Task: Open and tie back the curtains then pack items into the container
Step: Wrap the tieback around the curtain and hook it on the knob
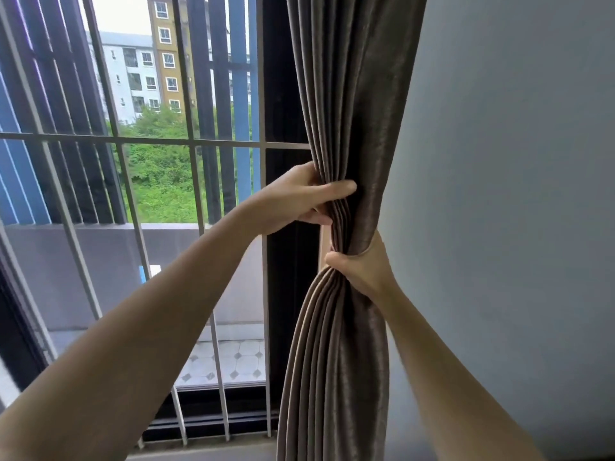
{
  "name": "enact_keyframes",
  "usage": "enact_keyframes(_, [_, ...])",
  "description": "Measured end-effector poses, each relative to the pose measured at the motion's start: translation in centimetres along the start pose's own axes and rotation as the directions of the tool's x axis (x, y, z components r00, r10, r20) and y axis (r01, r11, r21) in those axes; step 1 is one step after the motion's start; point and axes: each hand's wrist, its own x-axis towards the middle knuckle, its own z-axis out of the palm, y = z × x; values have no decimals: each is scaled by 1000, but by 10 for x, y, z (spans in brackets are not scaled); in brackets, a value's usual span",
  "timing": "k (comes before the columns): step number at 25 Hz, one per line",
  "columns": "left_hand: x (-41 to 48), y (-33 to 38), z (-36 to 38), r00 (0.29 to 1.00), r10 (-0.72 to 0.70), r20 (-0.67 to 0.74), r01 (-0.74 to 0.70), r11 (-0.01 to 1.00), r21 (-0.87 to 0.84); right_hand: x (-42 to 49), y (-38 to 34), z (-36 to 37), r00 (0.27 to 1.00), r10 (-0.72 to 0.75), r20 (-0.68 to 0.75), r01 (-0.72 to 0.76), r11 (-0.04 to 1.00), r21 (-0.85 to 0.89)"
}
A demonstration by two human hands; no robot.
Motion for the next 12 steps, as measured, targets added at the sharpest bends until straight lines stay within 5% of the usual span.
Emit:
enact_keyframes(3, [-6, -46, 6, 994, -56, -90, 21, 939, -344, 5, 9, -36, 1000, -17, -21, 17, 1000, 11])
enact_keyframes(7, [6, -134, 57, 933, -322, -160, 330, 944, 24, 17, 19, -86, 997, -14, -76, 16, 1000, 23])
enact_keyframes(12, [38, -215, 114, 862, -474, -180, 503, 842, 193, 21, 20, -127, 998, 21, -61, -23, 999, -33])
